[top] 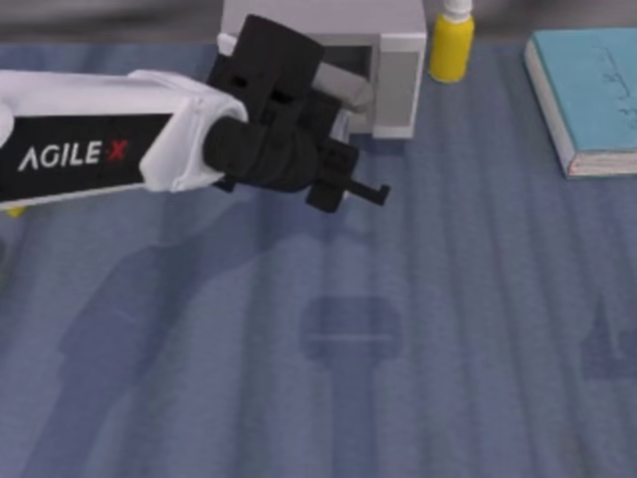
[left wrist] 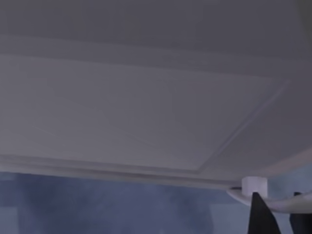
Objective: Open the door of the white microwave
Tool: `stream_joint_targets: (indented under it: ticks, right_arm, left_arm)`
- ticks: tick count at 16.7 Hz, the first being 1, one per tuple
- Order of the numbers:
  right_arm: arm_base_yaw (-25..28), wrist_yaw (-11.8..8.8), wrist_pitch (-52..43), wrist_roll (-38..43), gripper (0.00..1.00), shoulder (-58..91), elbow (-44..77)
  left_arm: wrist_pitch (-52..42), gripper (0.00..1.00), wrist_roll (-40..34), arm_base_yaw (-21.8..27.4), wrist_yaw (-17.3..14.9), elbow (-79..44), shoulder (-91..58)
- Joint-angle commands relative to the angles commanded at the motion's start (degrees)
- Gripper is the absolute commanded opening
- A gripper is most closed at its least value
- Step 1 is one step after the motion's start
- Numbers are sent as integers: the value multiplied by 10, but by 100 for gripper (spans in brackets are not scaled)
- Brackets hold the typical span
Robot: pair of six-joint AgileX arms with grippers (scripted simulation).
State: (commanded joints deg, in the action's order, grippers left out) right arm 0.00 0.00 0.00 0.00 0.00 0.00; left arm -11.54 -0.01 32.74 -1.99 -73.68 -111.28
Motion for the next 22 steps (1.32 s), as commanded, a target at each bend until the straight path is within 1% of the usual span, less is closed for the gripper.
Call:
stream_joint_targets:
  ticks: [19, 22]
  right_arm:
    - [0, 0, 0, 0, 100, 0, 0]
    - [0, 0, 0, 0, 100, 0, 0]
  left_arm:
    - [0, 0, 0, 0, 0, 0, 0]
    - [0, 0, 3, 2, -9, 4, 2]
